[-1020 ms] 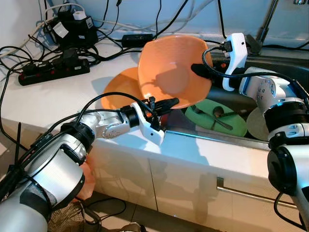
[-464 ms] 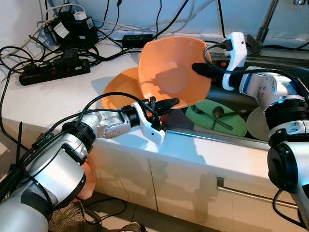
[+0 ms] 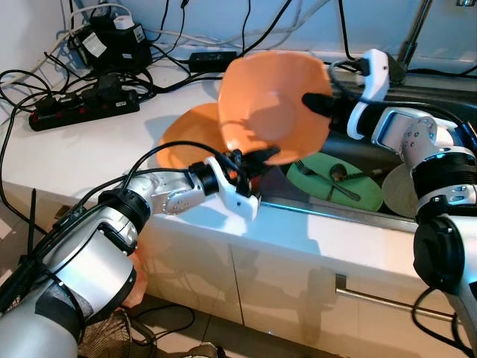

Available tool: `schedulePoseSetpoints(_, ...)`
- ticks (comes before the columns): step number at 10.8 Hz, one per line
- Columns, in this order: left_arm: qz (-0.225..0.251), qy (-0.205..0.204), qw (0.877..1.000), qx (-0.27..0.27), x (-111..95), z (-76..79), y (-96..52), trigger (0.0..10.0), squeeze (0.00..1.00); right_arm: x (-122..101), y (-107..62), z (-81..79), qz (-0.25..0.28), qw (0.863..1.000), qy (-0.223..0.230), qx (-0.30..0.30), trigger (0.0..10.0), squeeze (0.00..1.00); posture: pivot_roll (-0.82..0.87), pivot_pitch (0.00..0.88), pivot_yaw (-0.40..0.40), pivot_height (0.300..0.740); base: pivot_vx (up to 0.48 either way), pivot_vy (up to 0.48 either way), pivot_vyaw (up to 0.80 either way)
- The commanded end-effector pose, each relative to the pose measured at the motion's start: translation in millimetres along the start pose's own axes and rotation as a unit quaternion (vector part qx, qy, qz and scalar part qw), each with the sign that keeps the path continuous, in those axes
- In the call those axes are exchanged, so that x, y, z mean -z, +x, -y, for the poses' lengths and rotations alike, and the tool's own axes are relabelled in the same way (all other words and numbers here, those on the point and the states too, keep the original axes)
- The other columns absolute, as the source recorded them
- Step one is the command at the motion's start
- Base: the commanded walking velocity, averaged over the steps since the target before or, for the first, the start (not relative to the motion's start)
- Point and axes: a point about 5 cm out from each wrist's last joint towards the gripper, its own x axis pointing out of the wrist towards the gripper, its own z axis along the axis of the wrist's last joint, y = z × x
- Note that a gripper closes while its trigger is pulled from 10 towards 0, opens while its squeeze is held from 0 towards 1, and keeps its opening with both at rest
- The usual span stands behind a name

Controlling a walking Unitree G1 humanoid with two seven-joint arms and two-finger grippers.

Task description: Kitchen organization

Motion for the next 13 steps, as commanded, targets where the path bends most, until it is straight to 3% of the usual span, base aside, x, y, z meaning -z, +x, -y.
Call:
schedulePoseSetpoints(1, 0.011, -0.008, 0.999, -0.043, 0, -16.2, 4.3, 10.0, 1.00, -1, 1.6, 1.6, 0.007, 1.000, -0.005, 0.023, 0.0, 0.00, 0.08, 0.063, 0.104, 0.740, 0.000, 0.000, 0.00)
schedulePoseSetpoints(9, 0.040, -0.055, 0.995, -0.068, -7, -22.1, 0.9, 10.0, 1.00, -8, -12.2, 30.3, 0.102, 0.982, 0.039, 0.153, 0.0, 0.00, 0.09, 0.063, 0.105, 0.740, 0.000, 0.000, 0.00)
schedulePoseSetpoints(11, 0.030, -0.109, 0.989, -0.097, -7, -30.9, 6.2, 10.0, 1.00, -11, -26.0, 47.3, 0.140, 0.964, 0.053, 0.220, 0.0, 0.00, 0.09, 0.063, 0.111, 0.740, 0.000, 0.000, 0.00)
schedulePoseSetpoints(13, 0.017, -0.154, 0.980, -0.123, -7, -36.4, 8.8, 10.0, 1.00, -3, -33.9, 58.9, 0.123, 0.955, 0.025, 0.270, 0.0, 0.00, 0.08, 0.066, 0.115, 0.740, 0.000, 0.000, 0.00)
